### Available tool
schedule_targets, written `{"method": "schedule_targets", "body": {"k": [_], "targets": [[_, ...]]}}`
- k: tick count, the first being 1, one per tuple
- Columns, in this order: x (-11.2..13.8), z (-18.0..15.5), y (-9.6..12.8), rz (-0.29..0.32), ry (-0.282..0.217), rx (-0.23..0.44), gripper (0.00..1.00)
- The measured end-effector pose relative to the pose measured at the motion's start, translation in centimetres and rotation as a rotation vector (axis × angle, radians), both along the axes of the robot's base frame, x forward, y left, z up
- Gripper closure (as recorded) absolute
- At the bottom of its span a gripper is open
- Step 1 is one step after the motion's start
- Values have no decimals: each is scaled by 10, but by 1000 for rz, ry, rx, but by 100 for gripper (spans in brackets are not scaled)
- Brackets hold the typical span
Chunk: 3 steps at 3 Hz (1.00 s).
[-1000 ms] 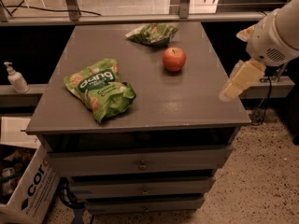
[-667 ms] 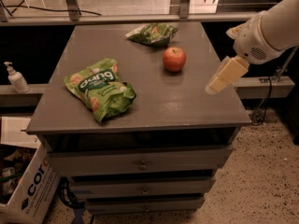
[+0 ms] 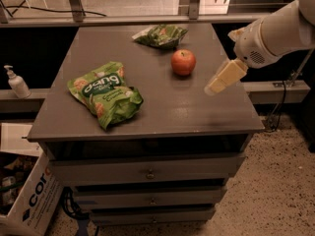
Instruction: Move apple near green rice chip bag
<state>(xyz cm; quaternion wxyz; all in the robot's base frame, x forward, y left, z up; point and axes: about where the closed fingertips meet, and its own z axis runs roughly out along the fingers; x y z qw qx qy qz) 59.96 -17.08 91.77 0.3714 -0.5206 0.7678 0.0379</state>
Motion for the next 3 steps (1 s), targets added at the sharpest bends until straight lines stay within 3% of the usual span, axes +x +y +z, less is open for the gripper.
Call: {"method": "schedule_targets", "body": {"k": [1, 3], "targets": [[20, -9, 10, 10, -5, 13, 0], [83, -39, 30, -12, 22, 145, 0]]}}
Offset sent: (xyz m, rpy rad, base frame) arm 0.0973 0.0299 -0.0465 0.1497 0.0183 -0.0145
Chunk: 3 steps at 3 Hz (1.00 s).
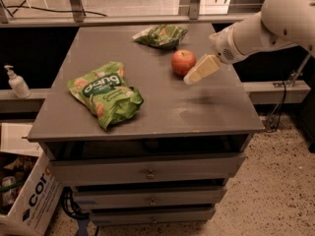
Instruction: Move apple near green rice chip bag
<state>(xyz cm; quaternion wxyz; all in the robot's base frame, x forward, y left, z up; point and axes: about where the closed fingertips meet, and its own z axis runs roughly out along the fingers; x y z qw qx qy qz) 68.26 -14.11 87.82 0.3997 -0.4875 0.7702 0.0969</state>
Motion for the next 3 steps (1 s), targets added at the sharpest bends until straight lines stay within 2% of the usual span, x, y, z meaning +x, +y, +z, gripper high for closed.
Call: {"method": "schedule_targets", "body": {"k": [2, 3], "targets": [[37, -29, 14, -22, 25, 142, 0], [48, -37, 23, -20, 36, 205, 0]]}}
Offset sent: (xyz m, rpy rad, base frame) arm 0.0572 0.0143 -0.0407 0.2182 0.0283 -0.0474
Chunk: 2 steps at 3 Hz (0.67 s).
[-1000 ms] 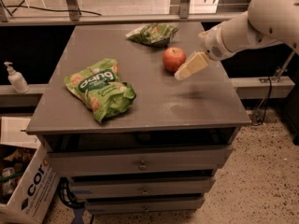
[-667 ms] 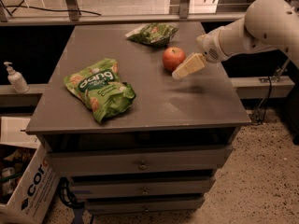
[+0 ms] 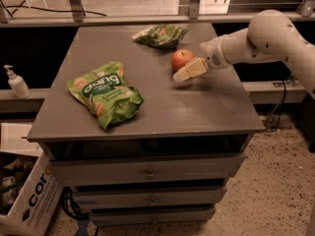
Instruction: Move apple near green rice chip bag
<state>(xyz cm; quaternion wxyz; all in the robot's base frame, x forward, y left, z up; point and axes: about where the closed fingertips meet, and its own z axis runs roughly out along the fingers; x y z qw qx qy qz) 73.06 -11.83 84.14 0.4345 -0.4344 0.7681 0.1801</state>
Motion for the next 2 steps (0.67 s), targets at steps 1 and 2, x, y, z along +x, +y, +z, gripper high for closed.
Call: {"method": "schedule_targets", "body": {"k": [1, 2], "targets": [[5, 0, 12, 12, 9, 58, 26], [6, 3, 14, 14, 11, 80, 49]]}}
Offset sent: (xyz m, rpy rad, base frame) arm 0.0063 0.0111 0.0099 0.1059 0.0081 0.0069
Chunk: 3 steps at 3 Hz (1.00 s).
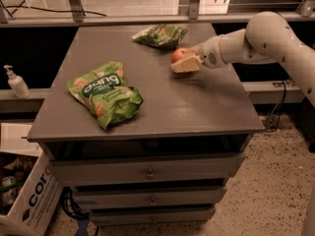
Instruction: Move apple near green rice chip bag
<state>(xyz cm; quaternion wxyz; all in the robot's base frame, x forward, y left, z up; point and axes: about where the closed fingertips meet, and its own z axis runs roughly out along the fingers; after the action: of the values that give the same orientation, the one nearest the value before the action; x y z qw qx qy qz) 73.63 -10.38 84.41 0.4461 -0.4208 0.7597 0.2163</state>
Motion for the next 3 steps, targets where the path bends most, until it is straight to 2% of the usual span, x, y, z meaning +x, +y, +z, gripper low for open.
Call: {"method": "schedule_targets", "body": {"k": [1, 2, 3], "targets": [[-15, 9, 2, 30, 15, 36, 72], [-52, 30, 5, 123, 19, 89, 95], [-105, 46, 18, 262, 30, 132, 100]]}}
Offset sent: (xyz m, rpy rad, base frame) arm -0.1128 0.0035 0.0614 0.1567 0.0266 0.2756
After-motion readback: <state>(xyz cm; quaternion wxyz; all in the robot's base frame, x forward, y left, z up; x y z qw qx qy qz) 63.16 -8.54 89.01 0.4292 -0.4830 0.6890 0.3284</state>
